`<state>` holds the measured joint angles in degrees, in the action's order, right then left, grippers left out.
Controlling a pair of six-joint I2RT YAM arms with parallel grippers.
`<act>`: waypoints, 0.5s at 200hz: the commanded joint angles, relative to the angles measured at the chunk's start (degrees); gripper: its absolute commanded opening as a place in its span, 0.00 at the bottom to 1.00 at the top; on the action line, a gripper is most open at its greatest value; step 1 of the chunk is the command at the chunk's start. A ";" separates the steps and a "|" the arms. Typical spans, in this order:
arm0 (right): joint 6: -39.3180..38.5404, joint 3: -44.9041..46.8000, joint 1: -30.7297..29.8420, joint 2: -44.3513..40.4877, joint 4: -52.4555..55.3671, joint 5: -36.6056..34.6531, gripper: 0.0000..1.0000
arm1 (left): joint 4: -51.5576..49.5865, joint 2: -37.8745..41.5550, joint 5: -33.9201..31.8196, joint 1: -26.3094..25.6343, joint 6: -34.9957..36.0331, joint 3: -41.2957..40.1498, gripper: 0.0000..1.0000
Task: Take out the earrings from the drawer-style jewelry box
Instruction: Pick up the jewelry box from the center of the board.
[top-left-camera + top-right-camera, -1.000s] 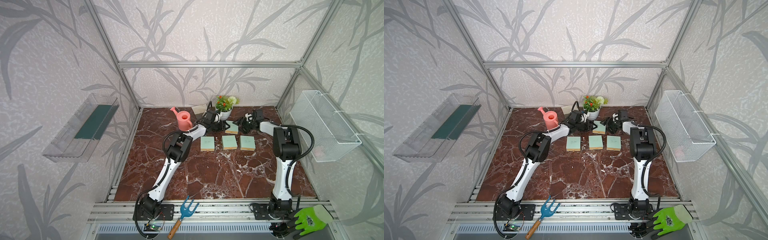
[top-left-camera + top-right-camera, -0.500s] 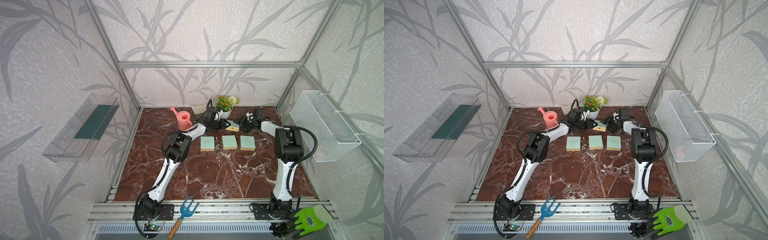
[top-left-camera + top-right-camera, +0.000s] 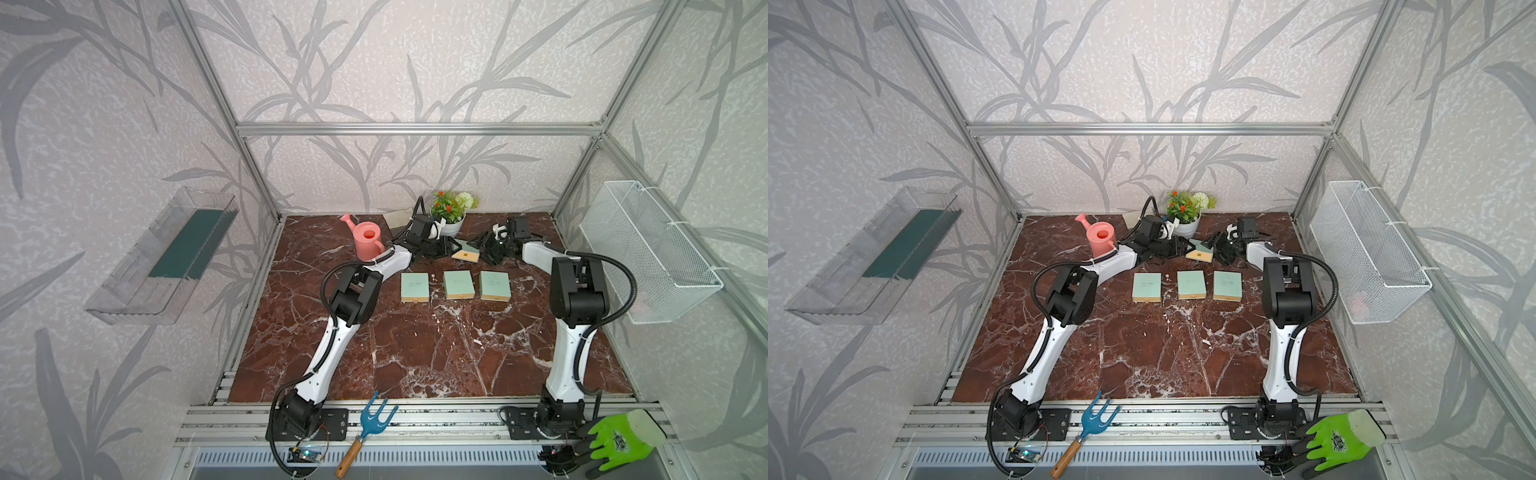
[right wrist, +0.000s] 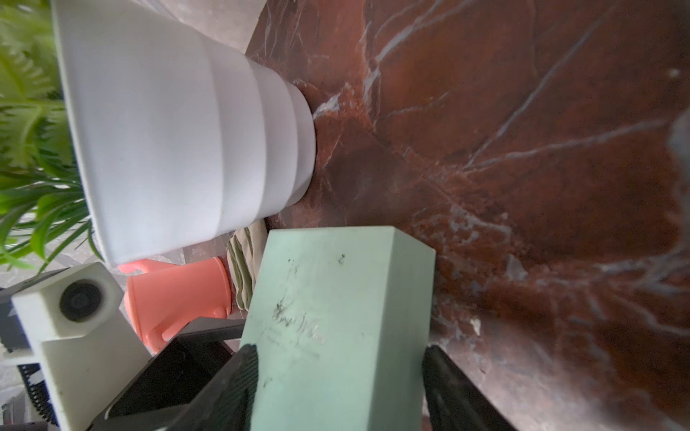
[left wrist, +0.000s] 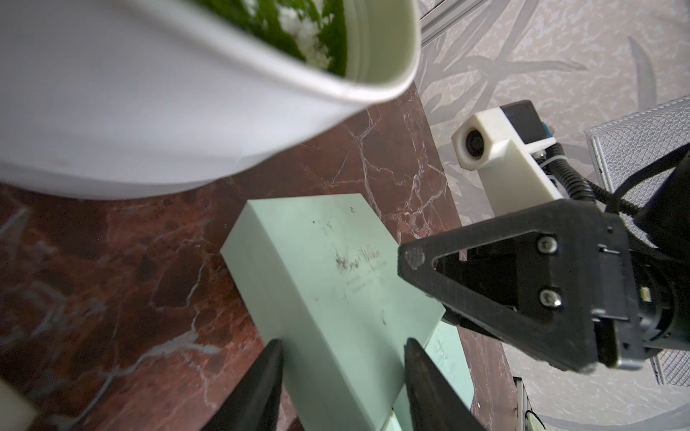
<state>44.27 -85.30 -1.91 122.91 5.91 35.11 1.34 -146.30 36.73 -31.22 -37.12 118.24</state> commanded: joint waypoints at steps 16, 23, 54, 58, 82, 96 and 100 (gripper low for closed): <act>0.53 0.12 -1.95 -3.33 -0.53 2.67 0.65 | 1.56 4.18 2.66 -1.52 0.10 -1.48 0.52; 0.64 0.29 -2.00 -3.38 -0.83 2.77 0.63 | 1.58 4.18 2.80 -1.52 0.12 -1.46 0.52; 0.81 0.57 -2.14 -3.31 -1.25 2.94 0.58 | 1.82 4.53 2.98 -1.54 -0.05 -1.78 0.52; 0.83 0.58 -2.13 -3.31 -1.33 2.99 0.57 | 1.82 4.53 2.99 -1.56 -0.05 -1.78 0.52; 0.90 0.83 -2.22 -3.51 -1.60 3.12 0.53 | 2.08 5.01 3.08 -1.60 -0.19 -2.01 0.52; 0.89 0.92 -2.22 -3.73 -1.61 3.17 0.51 | 2.23 5.31 3.11 -1.57 -0.34 -2.21 0.52; 0.90 0.92 -2.22 -3.81 -1.61 3.06 0.50 | 2.35 5.38 3.10 -1.57 -0.32 -2.22 0.52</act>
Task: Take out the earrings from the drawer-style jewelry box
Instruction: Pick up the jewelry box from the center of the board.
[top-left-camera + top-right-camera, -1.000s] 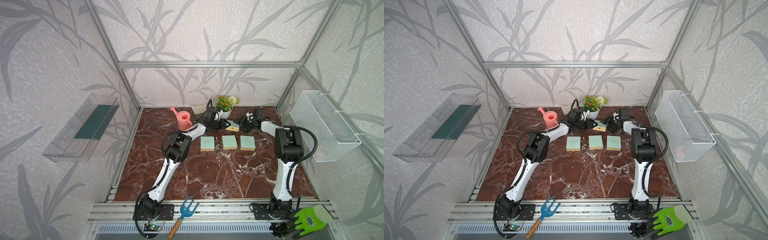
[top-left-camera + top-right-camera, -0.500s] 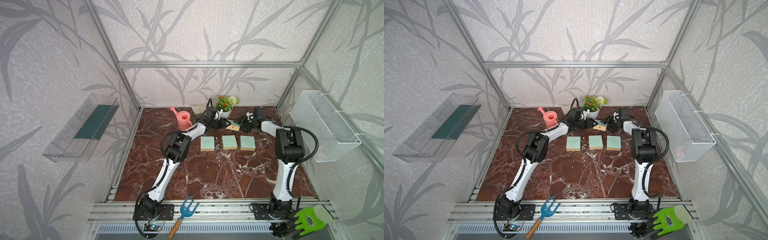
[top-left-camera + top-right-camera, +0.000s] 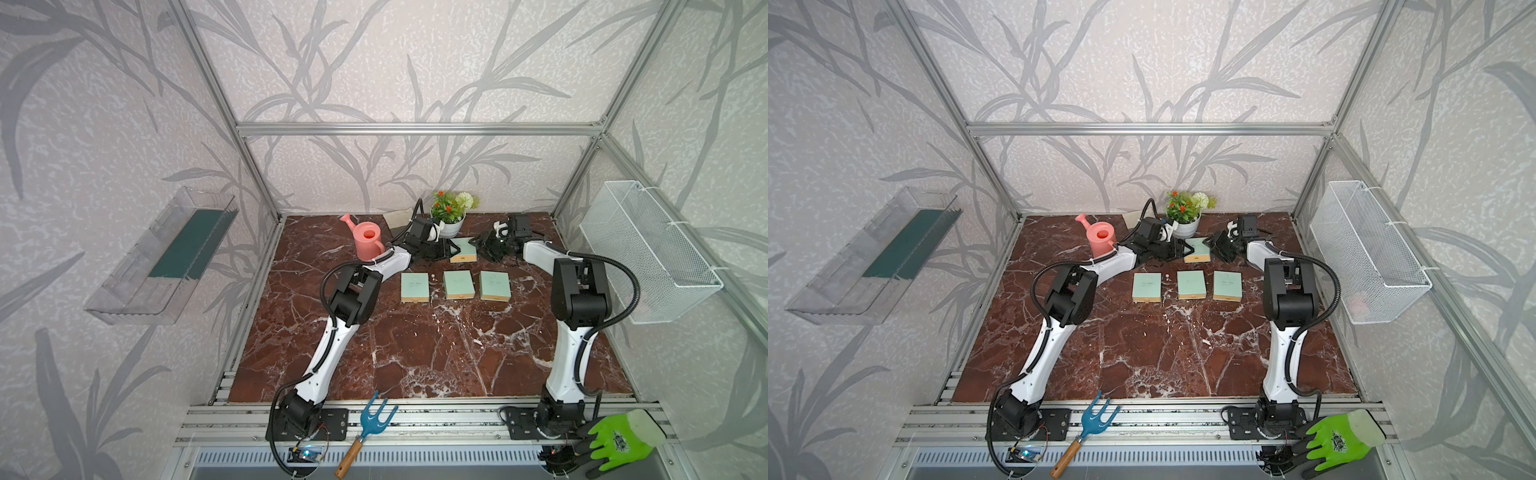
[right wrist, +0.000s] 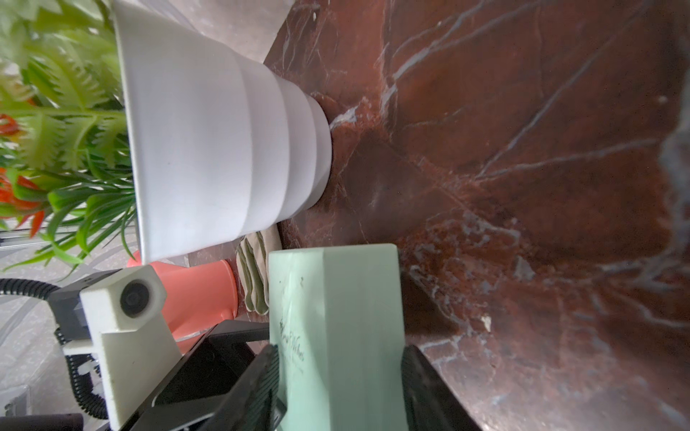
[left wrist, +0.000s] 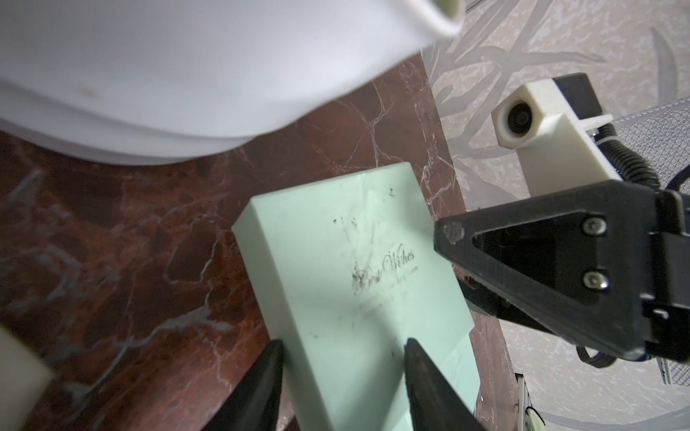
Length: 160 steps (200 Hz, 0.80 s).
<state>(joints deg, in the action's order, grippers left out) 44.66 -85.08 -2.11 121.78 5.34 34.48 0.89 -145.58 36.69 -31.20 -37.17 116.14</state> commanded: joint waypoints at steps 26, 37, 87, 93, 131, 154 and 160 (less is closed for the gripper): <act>0.73 1.18 -2.09 -3.33 -1.28 3.75 0.50 | 3.66 6.12 3.23 -1.60 -0.76 -1.49 0.52; 0.75 1.46 -2.11 -3.55 -1.37 3.79 0.49 | 4.16 6.97 3.17 -1.60 -0.72 -2.47 0.52; 1.21 2.85 -2.53 -5.00 -2.18 3.69 0.44 | 5.28 10.28 2.82 -1.74 -0.36 -5.85 0.52; 1.21 2.99 -2.57 -5.21 -2.18 3.58 0.43 | 5.31 10.56 2.91 -1.76 -0.41 -6.05 0.52; 1.86 4.18 -3.15 -7.09 -2.74 3.57 0.41 | 5.43 12.33 2.65 -1.85 -0.01 -8.02 0.52; 2.38 5.56 -3.47 -8.64 -3.49 3.58 0.41 | 5.02 13.33 2.69 -2.09 0.22 -9.09 0.53; 2.56 5.97 -3.59 -9.09 -3.53 3.66 0.40 | 4.90 13.74 2.63 -2.13 0.31 -9.45 0.53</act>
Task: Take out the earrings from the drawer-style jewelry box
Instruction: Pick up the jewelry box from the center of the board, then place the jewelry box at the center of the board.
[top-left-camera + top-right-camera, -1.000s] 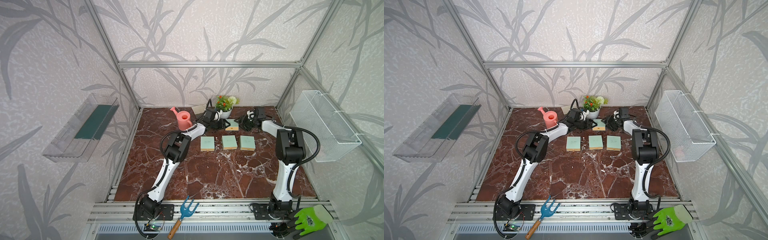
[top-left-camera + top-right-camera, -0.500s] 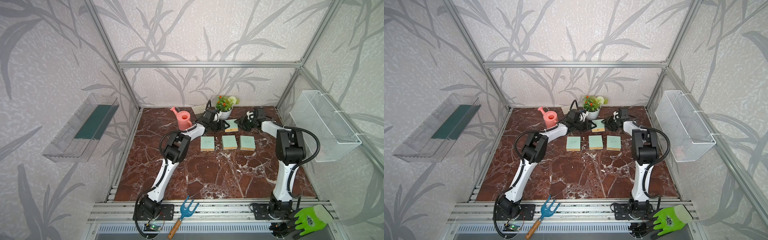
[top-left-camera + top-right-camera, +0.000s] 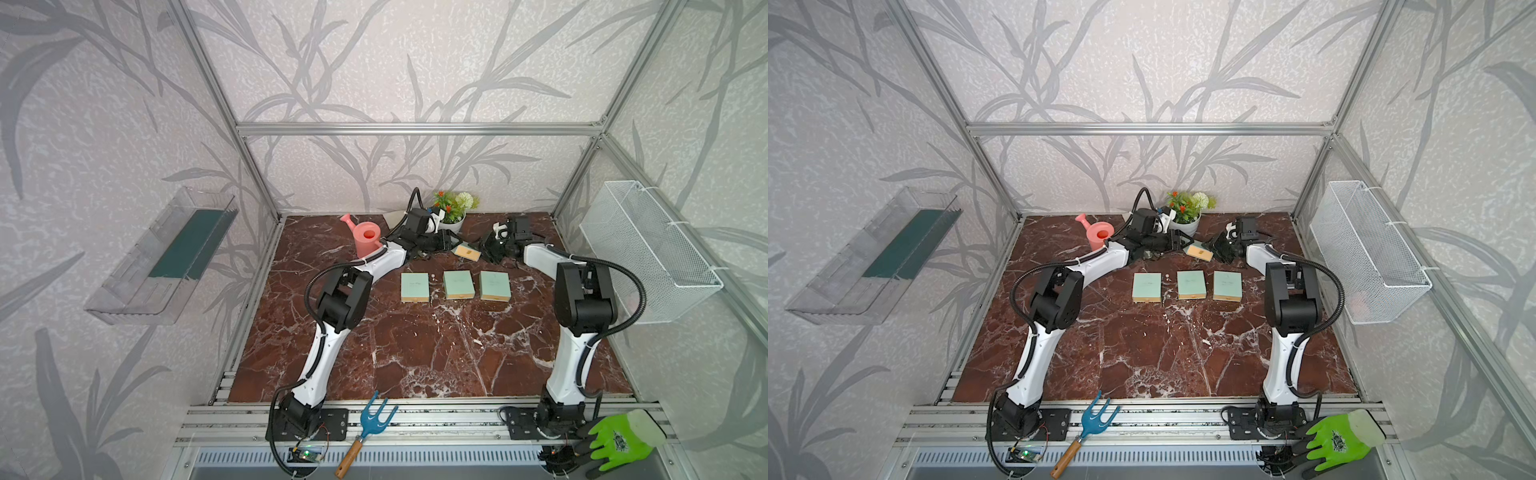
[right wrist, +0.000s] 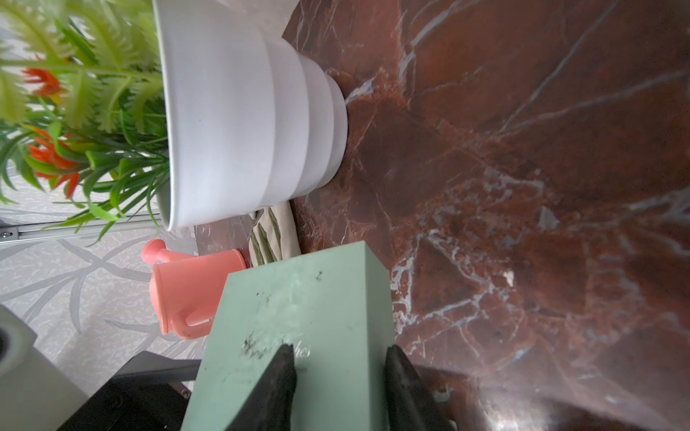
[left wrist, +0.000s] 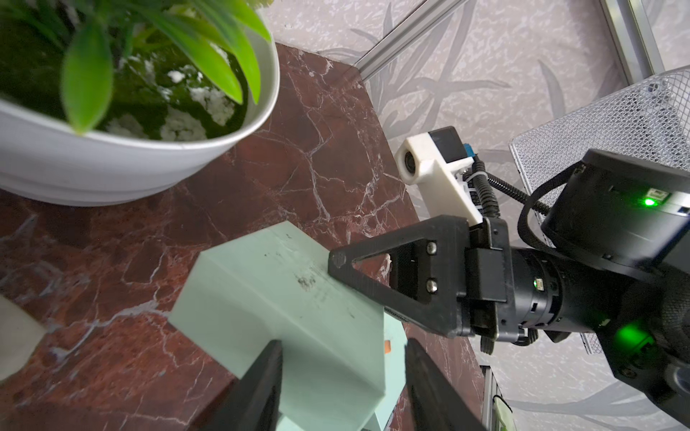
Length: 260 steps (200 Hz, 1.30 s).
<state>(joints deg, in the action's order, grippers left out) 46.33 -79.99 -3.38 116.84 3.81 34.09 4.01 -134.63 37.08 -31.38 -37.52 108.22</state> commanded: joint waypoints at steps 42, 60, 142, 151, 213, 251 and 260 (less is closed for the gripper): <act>2.20 4.59 -3.30 -8.62 -3.81 4.21 0.40 | 2.60 6.18 1.85 -2.75 1.23 -5.68 0.53; 2.56 6.14 -3.70 -10.40 -4.45 4.16 0.40 | 3.43 8.00 1.26 -3.22 1.20 -8.12 0.53; 2.97 14.93 -5.91 -21.35 -4.26 2.33 0.40 | 6.57 17.39 -2.20 -6.58 1.09 -20.42 0.53; 2.98 16.02 -6.27 -22.84 -3.87 2.05 0.40 | 7.15 18.66 -2.60 -6.99 0.87 -21.99 0.53; 1.96 23.86 -11.09 -35.29 0.06 -0.92 0.40 | 10.62 28.03 -6.77 -10.59 0.16 -33.62 0.53; 1.74 29.54 -15.62 -43.88 3.48 -4.20 0.39 | 11.45 35.61 -10.50 -13.82 0.08 -42.34 0.53; 1.75 30.95 -16.83 -46.11 4.19 -4.89 0.39 | 12.06 37.59 -11.43 -14.72 -0.23 -44.77 0.53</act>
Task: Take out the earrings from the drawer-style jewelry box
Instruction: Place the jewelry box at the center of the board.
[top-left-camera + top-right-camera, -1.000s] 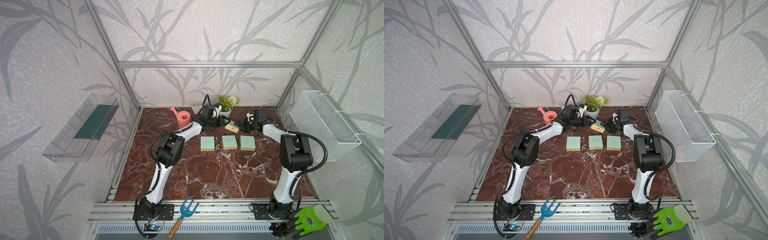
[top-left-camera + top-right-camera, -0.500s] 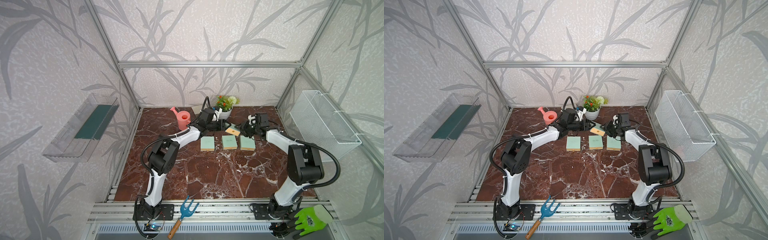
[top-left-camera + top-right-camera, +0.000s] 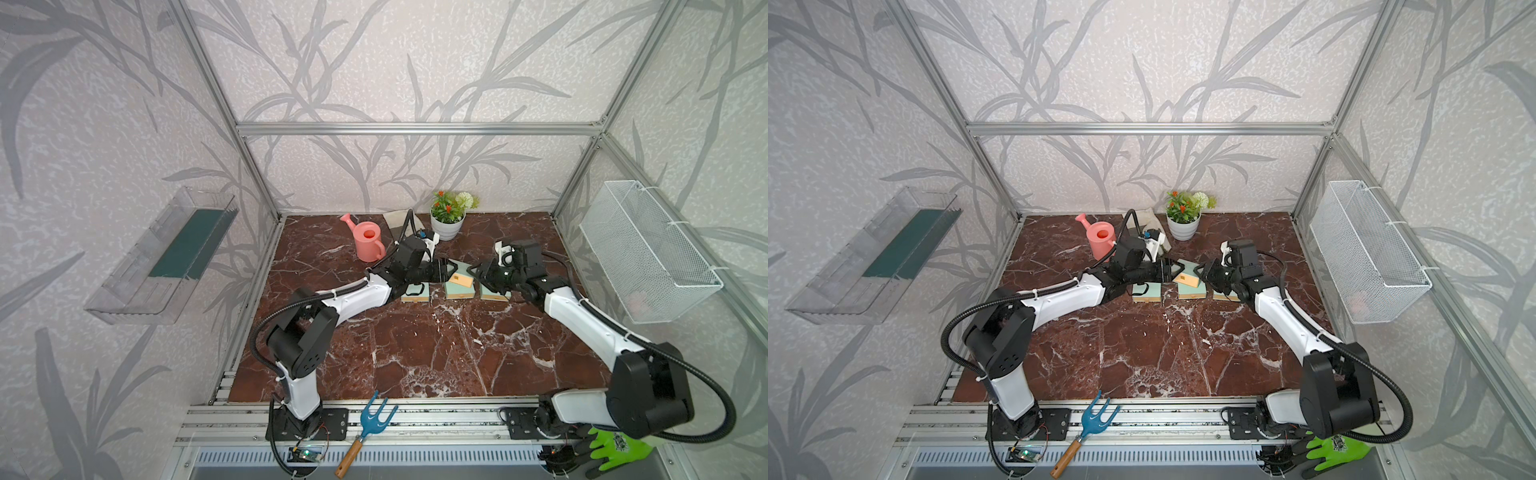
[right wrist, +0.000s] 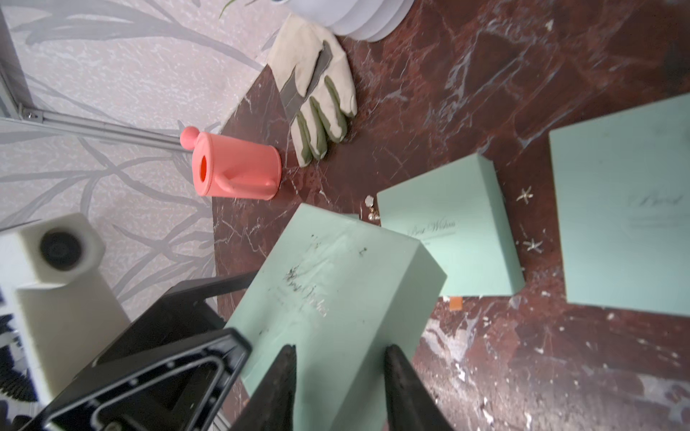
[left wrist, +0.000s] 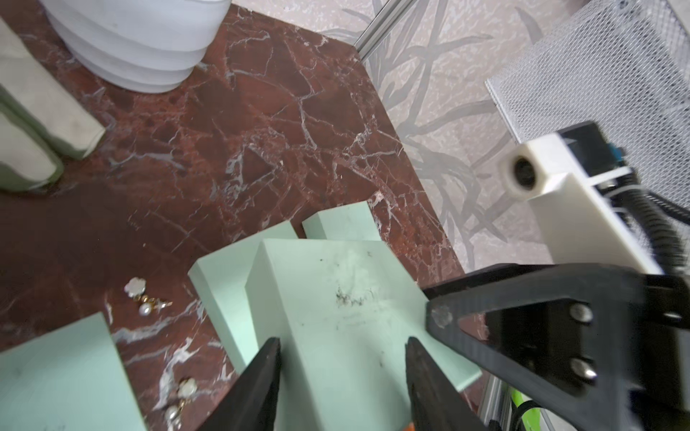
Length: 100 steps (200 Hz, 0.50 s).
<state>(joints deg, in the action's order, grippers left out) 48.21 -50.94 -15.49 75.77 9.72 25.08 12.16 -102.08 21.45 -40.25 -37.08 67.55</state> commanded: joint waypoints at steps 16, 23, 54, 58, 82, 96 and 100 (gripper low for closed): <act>0.07 4.37 -7.89 -8.90 -0.35 2.11 0.39 | 4.11 8.88 2.57 -7.76 -1.02 -8.31 0.53; 0.02 5.42 -9.16 -10.46 0.55 0.76 0.39 | 3.85 10.71 1.33 -8.97 -0.98 -10.07 0.53; 2.02 11.94 -15.67 -15.30 0.67 -3.96 0.39 | 3.82 17.18 -4.05 -14.02 -2.26 -17.48 0.53; 2.10 12.81 -16.39 -15.61 0.90 -4.77 0.39 | 3.97 17.82 -4.70 -14.60 -2.36 -18.35 0.53; 4.91 19.93 -17.68 -16.56 -3.35 -4.79 0.39 | 4.40 21.07 -8.77 -18.37 -3.34 -22.73 0.53; 5.60 22.31 -18.57 -17.41 -3.27 -5.97 0.38 | 4.31 22.44 -10.44 -19.93 -4.08 -24.48 0.54; 5.73 22.95 -18.81 -17.72 -3.37 -6.42 0.38 | 4.40 22.80 -10.63 -20.26 -4.21 -24.95 0.53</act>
<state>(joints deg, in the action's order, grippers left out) 50.94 -32.93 -31.86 58.35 4.49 17.39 7.25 -83.85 14.37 -58.89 -40.56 42.41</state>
